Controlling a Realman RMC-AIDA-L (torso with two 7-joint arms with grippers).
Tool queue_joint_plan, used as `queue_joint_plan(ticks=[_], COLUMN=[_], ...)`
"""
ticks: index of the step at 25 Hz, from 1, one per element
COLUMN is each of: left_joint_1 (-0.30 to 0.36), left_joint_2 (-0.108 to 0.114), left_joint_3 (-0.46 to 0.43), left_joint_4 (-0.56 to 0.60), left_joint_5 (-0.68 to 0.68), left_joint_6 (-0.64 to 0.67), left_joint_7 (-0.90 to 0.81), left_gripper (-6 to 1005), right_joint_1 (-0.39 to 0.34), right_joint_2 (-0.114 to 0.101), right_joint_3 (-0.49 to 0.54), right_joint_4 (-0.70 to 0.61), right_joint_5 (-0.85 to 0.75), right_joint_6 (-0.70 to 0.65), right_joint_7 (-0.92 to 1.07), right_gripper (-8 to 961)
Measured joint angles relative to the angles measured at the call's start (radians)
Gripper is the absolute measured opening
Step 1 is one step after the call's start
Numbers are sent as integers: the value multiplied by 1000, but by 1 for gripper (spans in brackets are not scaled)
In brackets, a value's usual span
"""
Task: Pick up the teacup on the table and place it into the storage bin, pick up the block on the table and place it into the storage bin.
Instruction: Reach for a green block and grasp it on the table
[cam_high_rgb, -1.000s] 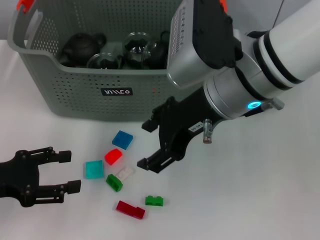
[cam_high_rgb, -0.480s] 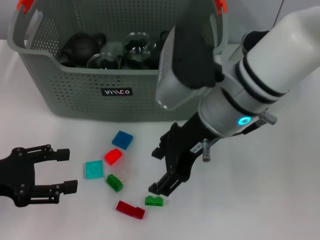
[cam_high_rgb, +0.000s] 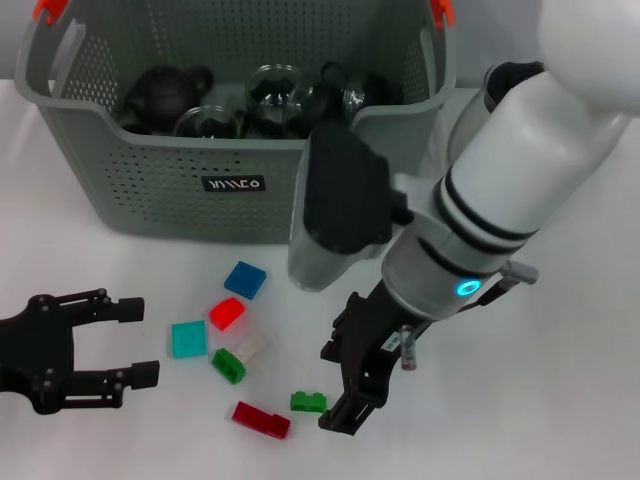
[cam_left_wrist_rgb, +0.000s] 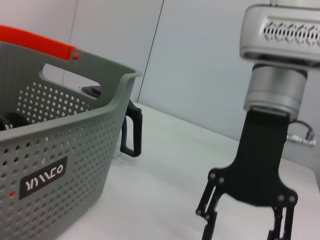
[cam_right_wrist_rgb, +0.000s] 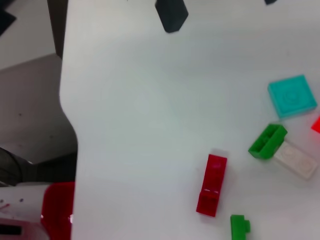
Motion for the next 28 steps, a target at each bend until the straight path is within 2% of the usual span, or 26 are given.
queue_joint_plan(ticks=[5,18,28], left_joint_1=[0,0,0], left_joint_2=[-3,-6,-8], left_joint_3=[0,0,0], left_joint_4=[0,7,9], left_joint_5=[1,2,0], left_joint_6=[-2,-5,-9], left_joint_7=[0,11,13], left_gripper=[829,829,829], right_joint_1=[20,38,31], right_joint_2=[2,11,14], right_joint_3=[-124,-247,-280], right_joint_4=[39,87,106], right_joint_5=[0,0,7], right_joint_6=[99,267,318], right_joint_7=[39,64,57], right_gripper=[798,725,538])
